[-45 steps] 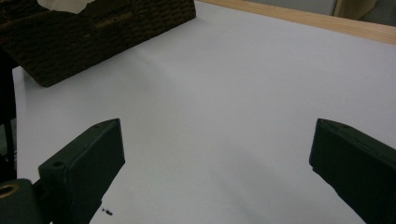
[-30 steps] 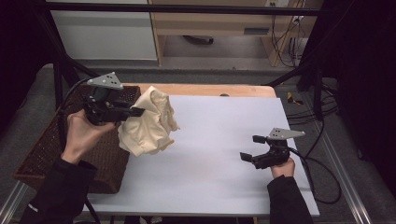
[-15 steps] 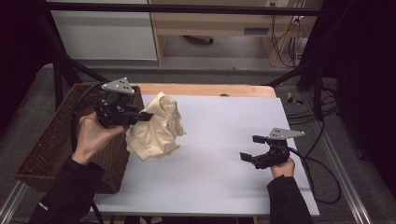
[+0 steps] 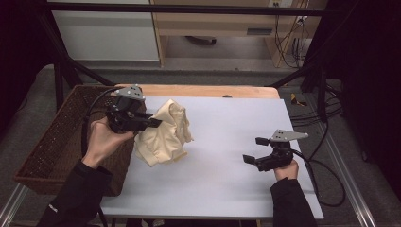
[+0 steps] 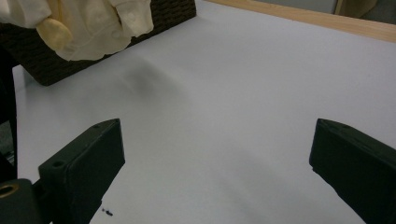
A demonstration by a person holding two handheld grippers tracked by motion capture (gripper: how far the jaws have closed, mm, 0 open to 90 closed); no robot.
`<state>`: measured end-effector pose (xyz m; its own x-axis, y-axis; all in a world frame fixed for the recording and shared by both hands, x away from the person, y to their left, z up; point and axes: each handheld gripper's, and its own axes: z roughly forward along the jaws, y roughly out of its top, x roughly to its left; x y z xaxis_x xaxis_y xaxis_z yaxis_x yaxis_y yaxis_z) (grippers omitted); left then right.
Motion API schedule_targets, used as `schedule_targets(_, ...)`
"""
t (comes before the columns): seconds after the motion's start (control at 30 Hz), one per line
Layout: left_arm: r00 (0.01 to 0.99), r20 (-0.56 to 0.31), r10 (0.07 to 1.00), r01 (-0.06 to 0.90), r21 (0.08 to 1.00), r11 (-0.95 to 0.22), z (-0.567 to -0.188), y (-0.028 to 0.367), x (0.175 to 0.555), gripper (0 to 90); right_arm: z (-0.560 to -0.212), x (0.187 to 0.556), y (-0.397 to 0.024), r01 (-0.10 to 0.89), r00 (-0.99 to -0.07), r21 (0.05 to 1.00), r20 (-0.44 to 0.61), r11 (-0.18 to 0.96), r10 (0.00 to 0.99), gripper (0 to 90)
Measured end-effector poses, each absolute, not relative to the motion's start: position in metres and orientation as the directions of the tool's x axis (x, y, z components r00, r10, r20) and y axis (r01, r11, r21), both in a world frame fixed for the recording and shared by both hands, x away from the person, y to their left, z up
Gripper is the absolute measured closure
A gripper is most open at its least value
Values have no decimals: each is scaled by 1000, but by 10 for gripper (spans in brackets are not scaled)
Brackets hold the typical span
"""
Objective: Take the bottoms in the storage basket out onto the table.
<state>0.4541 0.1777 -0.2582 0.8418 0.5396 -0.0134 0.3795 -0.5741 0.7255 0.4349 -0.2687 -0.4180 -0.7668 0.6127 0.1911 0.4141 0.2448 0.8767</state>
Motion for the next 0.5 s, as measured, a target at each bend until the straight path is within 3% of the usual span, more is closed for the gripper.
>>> schedule_targets(0.5,857,-36,514,387,705,-595,-275,162,458,774,-418,435,-269,413,-768,876,189,247,612,39)
